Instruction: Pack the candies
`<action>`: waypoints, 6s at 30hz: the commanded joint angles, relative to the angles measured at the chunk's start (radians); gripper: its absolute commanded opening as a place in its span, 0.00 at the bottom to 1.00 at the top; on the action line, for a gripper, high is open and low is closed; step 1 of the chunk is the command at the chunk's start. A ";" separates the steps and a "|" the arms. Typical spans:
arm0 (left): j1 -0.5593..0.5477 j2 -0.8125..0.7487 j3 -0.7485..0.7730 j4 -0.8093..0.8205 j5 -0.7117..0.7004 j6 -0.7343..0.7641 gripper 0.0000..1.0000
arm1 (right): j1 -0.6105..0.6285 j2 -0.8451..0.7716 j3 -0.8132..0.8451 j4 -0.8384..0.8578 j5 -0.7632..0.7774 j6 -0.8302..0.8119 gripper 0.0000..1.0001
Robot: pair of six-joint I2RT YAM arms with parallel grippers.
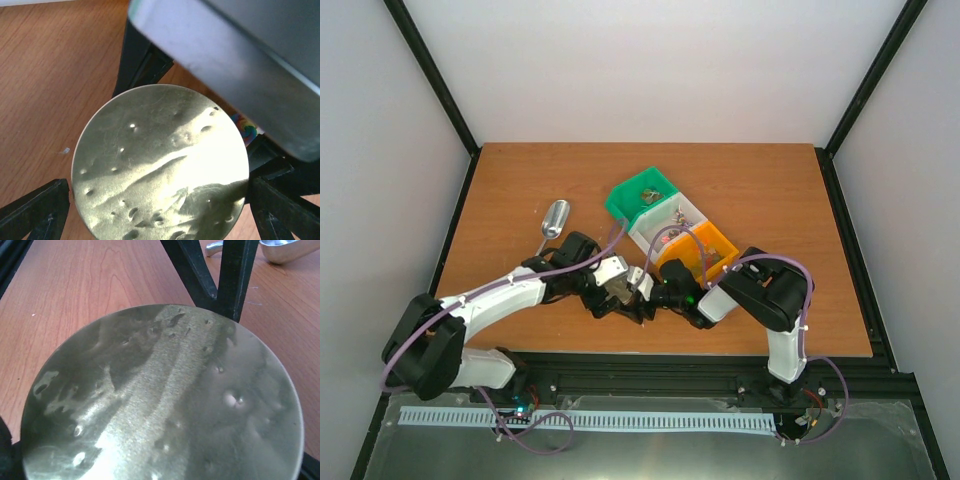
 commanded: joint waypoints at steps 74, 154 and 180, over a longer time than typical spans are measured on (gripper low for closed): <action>0.020 0.091 0.072 -0.113 0.078 0.223 0.84 | 0.009 0.011 -0.070 -0.092 -0.089 -0.060 0.43; 0.011 0.107 0.089 -0.033 0.129 0.263 0.99 | -0.003 0.003 -0.062 -0.129 -0.122 -0.088 0.42; 0.006 0.042 0.040 0.013 0.111 0.339 0.91 | -0.003 0.007 -0.057 -0.137 -0.130 -0.085 0.42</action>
